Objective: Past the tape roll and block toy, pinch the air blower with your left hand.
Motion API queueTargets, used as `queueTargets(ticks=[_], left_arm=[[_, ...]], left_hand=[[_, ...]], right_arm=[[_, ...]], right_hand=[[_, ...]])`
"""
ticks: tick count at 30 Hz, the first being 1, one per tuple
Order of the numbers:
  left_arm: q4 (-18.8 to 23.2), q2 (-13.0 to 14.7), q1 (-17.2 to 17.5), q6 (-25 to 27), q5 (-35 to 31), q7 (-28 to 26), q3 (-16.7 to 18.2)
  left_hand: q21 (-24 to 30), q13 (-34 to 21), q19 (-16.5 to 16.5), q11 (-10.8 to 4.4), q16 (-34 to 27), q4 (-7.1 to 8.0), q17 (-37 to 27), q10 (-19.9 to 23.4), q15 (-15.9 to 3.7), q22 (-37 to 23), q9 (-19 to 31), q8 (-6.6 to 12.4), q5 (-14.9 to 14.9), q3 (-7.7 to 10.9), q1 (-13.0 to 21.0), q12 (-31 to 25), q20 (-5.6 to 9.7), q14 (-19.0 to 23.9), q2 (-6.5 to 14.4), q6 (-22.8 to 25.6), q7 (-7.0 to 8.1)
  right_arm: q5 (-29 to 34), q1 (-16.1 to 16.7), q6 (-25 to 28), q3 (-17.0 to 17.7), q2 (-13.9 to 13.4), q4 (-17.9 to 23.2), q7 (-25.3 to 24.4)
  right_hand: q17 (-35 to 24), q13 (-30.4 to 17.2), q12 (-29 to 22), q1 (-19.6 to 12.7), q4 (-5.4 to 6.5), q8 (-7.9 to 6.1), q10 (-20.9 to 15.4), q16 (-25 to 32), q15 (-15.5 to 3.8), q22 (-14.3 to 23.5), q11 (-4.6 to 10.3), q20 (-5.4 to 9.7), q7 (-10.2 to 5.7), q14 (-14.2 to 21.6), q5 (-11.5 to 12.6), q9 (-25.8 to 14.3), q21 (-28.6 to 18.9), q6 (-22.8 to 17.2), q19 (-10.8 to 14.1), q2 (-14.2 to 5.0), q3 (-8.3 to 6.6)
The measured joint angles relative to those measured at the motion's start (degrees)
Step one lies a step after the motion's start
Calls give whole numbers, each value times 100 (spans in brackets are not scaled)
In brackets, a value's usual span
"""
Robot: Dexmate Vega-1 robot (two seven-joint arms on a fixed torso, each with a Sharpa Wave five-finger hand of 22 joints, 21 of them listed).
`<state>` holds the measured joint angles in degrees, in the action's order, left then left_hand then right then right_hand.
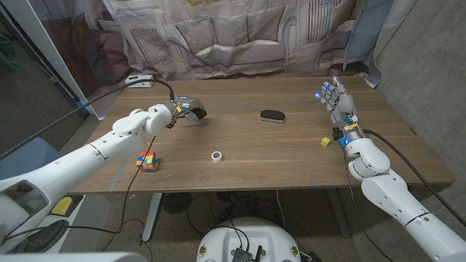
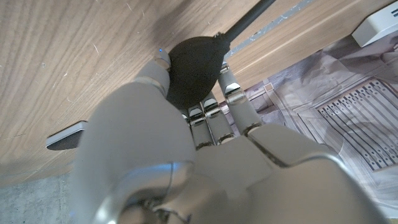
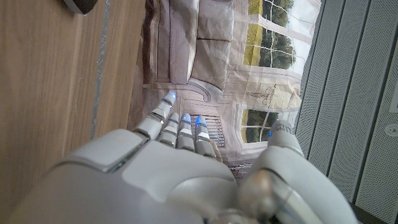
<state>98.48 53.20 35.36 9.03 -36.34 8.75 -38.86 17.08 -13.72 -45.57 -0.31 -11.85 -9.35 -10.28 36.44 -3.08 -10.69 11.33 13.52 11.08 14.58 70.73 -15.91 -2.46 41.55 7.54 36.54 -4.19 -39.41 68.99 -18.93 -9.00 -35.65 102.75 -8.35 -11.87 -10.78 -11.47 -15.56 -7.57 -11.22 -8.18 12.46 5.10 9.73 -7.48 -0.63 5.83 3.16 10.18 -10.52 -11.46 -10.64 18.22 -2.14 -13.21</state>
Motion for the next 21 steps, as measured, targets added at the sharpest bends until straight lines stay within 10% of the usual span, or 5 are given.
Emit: queueTargets(ticks=[21], left_arm=[[483,134,76,48,-252,143,261]], left_hand=[[0,1,33,0,43,-7,1,0,1,-12,0,-46,0,72,29,26,31,-1,-30,-1,0]], right_arm=[[-37,52,-37,37,-8,42,30]], right_hand=[[0,0,0,0,0,0,0,0,-13,0,0,0,0,13,0,0,0,0,0,0,0]])
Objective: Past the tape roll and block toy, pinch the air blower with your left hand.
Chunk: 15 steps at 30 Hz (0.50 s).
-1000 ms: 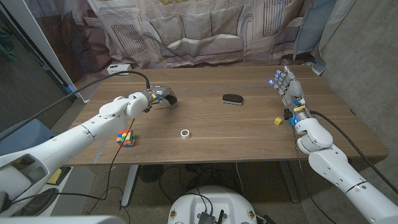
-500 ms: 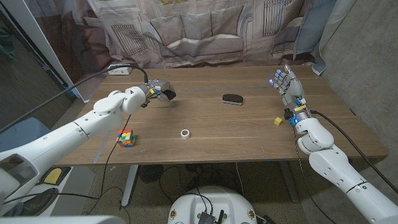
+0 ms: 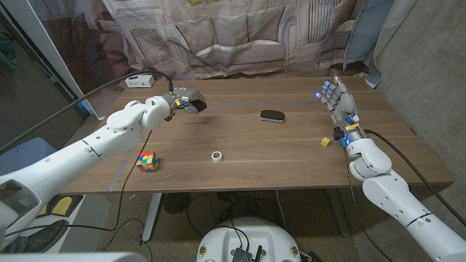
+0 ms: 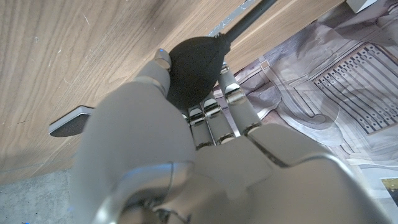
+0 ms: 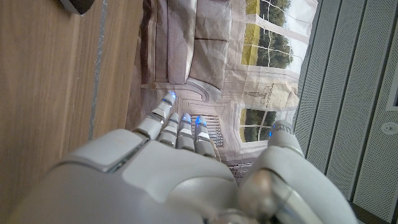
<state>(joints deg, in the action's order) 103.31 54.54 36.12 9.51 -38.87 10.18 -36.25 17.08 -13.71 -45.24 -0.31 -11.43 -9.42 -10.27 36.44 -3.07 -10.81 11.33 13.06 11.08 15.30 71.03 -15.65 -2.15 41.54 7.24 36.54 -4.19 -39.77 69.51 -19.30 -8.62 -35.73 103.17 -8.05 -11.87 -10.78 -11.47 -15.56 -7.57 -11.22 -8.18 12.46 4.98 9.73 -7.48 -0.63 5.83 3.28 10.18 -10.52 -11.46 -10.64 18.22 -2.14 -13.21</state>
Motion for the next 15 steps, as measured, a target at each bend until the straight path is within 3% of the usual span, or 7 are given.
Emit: queueTargets(ticks=[15], left_arm=[[40,-91,35,-7,-126,4,9]], left_hand=[[153,-82,-277,-95,-70,-75,2,300,-175,-28,28,43,73,283,290,-49,113,427,108,329,82]], right_arm=[[0,-9,-44,-13,29,-69,35]], right_hand=[[0,0,0,-22,0,0,0,-5,24,0,0,0,0,41,0,0,0,0,0,-22,0]])
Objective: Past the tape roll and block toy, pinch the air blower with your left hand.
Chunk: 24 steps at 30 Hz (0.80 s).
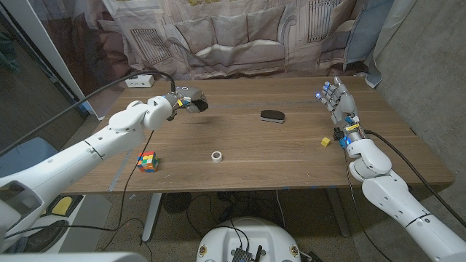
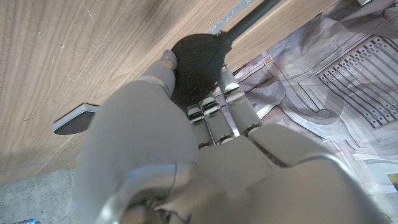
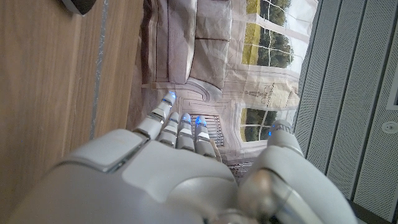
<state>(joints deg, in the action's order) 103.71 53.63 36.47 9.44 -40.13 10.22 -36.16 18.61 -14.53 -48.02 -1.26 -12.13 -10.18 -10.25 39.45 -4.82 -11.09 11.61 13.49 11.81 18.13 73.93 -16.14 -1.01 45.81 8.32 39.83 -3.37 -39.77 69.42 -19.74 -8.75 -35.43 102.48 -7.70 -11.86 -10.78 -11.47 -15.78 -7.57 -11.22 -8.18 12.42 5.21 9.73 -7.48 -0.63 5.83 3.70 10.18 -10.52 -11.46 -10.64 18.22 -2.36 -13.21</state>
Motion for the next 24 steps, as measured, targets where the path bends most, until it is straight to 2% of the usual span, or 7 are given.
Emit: queueTargets(ticks=[5,10,16,19,20,24], left_arm=[[3,-27,19,9,0,2,0],[4,-60,36,17,47,9,0],[3,-95,42,34,77,27,-8],[2,-107,43,44,63,42,-37],[2,-111,42,59,44,63,-45],[2,-126,40,83,29,87,-67]], left_hand=[[76,-26,-120,49,-23,-25,-25,157,-41,-17,0,29,15,168,208,-40,49,140,42,165,-22],[242,-74,-379,44,-38,-37,-32,348,-72,-26,18,53,53,376,418,-84,84,340,32,344,-28],[469,-132,-665,39,-68,12,-57,719,-101,-21,26,226,55,650,504,-172,166,672,-54,991,-3],[535,-132,-748,24,-69,20,-65,779,-104,-9,15,288,55,724,534,-172,175,676,-84,1243,9],[549,-133,-803,34,-72,12,-61,807,-110,-5,8,289,55,745,534,-172,186,724,-84,1321,-29],[601,-132,-861,23,-72,-2,-39,857,-101,5,6,289,62,790,572,-172,185,775,-122,1404,-54]], right_arm=[[1,-3,-11,-9,8,-19,12],[0,-5,-16,-19,14,-35,20],[-6,-6,-16,-30,17,-51,26],[-10,-6,-17,-34,18,-55,30],[-12,-7,-17,-36,19,-59,30],[-15,-9,-17,-41,22,-67,30]], right_hand=[[0,0,0,0,0,0,0,-35,0,0,0,0,0,0,0,0,0,0,0,0,0],[0,0,0,0,0,0,0,-35,0,0,0,0,0,0,0,0,0,0,0,0,0],[0,0,0,0,0,0,0,-35,0,0,0,0,0,-1,0,0,24,0,0,0,0],[0,0,0,0,0,0,0,-35,0,0,0,0,0,-1,0,0,24,0,0,0,0],[0,0,0,0,0,0,0,-35,0,0,0,0,0,-1,0,0,24,0,0,0,0],[0,0,0,0,0,0,0,-34,0,0,0,0,0,-1,0,0,24,0,0,0,0]])
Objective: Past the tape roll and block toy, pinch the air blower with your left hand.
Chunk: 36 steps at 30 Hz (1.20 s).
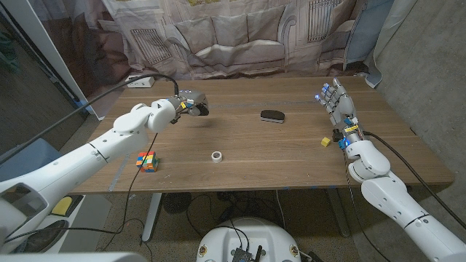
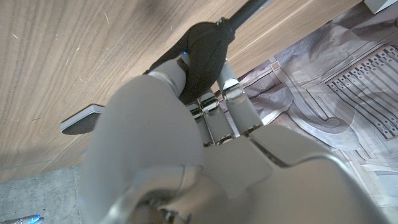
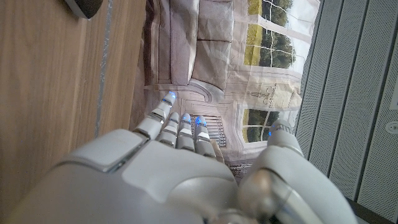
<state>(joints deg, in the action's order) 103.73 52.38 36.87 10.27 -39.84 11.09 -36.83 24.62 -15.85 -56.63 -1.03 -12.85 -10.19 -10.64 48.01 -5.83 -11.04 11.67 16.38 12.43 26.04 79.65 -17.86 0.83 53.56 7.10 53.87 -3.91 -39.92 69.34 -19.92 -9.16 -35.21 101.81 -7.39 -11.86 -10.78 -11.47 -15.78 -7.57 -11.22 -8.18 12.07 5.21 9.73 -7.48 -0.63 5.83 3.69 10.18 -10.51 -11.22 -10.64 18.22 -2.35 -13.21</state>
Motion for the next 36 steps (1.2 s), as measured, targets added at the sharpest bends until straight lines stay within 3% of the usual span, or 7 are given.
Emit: queueTargets(ticks=[7,12,16,19,29,36], left_arm=[[0,-20,-2,58,-9,36,-22],[6,-33,-11,119,-22,103,-44],[25,-47,-29,165,-23,168,-54],[32,-54,-50,200,0,237,-62],[36,-90,-133,286,79,434,-106],[33,-100,-146,355,78,446,-139]], left_hand=[[45,-9,-50,61,0,-1,4,62,-21,14,-32,-5,42,65,25,0,49,122,-25,72,-51],[11,-53,158,123,132,32,4,-86,50,29,-32,-187,42,162,46,90,-115,-62,-46,-46,-127],[11,-74,241,162,164,67,4,-188,124,40,-13,-296,42,220,44,145,-176,-175,-44,-248,-90],[-42,-85,369,215,228,154,4,-304,221,39,-5,-361,42,196,-14,205,-265,-332,14,-349,-130],[-155,-133,779,234,270,203,3,-592,403,37,22,-497,42,209,-227,362,-387,-742,173,-688,-116],[-277,-116,1090,245,271,208,11,-761,570,37,48,-559,42,205,-482,457,-495,-1132,20,-929,-139]], right_arm=[[-4,-1,0,-7,2,-12,1],[-8,-1,-4,-11,7,-24,4],[-9,9,-23,-11,15,-31,4],[-9,24,-42,-11,20,-34,4],[23,103,-98,30,22,-31,-42],[42,138,-124,52,21,-12,-59]], right_hand=[[0,0,0,0,0,0,0,0,0,0,0,0,0,0,0,0,0,0,0,0,0],[0,0,0,0,0,0,0,0,0,0,0,0,0,0,0,0,0,0,0,0,0],[0,0,0,0,0,0,0,0,0,0,0,0,0,0,0,0,0,0,0,0,0],[0,0,0,0,0,0,0,0,0,0,0,0,0,0,0,0,0,0,0,0,0],[0,0,0,-31,0,0,0,0,0,0,0,0,0,-1,0,0,-1,0,0,-31,0],[0,0,0,-31,0,0,0,0,0,0,0,0,0,-1,0,0,-1,0,0,-31,0]])
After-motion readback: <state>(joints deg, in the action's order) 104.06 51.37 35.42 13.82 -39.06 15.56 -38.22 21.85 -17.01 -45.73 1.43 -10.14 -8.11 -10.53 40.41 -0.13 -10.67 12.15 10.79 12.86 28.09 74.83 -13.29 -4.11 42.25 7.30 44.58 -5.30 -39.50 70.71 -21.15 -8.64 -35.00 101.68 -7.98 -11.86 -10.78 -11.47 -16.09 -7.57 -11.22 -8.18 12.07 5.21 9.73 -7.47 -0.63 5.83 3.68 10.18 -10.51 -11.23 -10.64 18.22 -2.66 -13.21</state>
